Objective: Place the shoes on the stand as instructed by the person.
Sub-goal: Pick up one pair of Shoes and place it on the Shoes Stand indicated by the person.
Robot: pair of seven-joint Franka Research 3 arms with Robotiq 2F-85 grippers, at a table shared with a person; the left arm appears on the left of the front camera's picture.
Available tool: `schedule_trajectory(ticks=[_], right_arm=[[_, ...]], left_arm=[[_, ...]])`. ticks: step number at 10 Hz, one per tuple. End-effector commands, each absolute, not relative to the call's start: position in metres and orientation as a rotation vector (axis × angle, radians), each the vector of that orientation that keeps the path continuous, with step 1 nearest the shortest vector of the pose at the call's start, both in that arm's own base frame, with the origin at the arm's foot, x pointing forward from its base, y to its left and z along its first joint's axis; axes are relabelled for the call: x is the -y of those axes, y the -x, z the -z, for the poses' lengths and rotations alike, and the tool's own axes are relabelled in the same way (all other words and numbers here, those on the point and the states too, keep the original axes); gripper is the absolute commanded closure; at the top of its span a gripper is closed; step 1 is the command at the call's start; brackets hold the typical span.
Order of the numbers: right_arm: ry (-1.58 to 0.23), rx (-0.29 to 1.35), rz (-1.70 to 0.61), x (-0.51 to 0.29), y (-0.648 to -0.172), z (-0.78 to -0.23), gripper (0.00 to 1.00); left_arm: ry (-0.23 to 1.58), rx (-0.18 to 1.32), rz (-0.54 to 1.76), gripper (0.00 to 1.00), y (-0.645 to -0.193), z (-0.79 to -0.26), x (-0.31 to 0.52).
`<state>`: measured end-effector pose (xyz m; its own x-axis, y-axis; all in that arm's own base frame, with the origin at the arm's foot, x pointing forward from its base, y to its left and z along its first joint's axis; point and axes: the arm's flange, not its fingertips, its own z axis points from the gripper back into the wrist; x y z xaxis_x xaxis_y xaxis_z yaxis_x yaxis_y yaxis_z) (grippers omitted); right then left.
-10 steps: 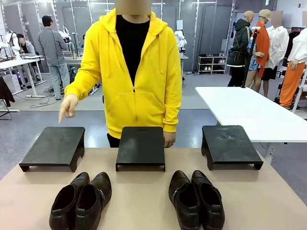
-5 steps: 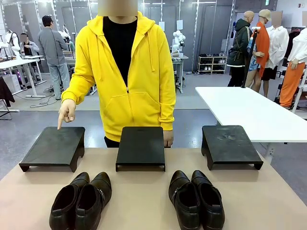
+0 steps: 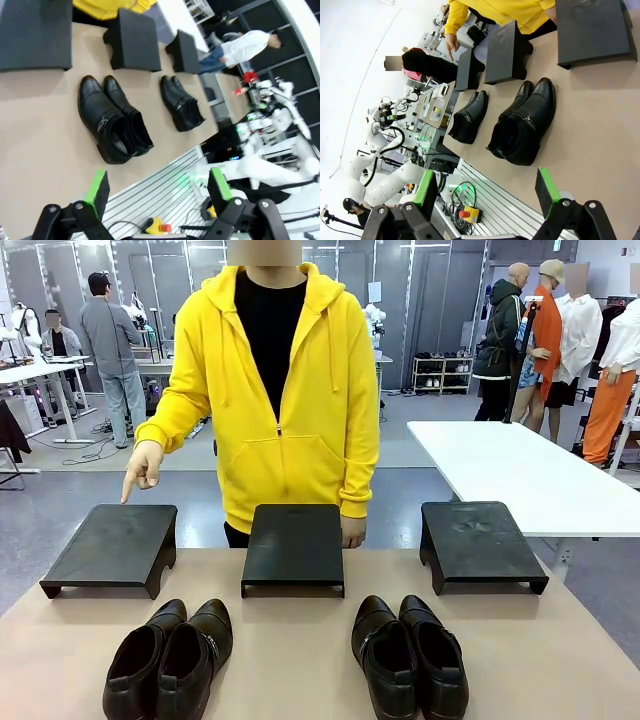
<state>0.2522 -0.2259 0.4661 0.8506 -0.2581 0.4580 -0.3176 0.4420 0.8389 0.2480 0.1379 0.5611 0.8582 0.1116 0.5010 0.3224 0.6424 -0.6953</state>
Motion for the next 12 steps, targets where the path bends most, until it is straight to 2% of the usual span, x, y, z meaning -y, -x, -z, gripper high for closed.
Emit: schedule_trajectory(ticks=[1, 4, 6, 8, 12], right_arm=[[-1.136, 0.593, -0.051, 0.227, -0.252, -0.467, 0.00], [-1.136, 0.593, -0.051, 0.227, -0.252, -0.467, 0.00], [-1.136, 0.593, -0.051, 0.227, -0.252, -0.467, 0.00], [-1.136, 0.593, -0.051, 0.227, -0.252, -0.467, 0.00], [-1.136, 0.593, -0.051, 0.227, -0.252, -0.467, 0.00]], left_arm=[[0.708, 0.451, 0.196, 0.00, -0.272, -0.598, -0.085], [0.476, 0.314, 0.258, 0.00, -0.286, -0.647, 0.035], [0.339, 0.269, 0.262, 0.00, -0.286, -0.654, 0.094], [0.202, 0.218, 0.239, 0.00, -0.284, -0.637, 0.153], [0.136, 0.178, 0.095, 0.00, -0.287, -0.552, 0.203]])
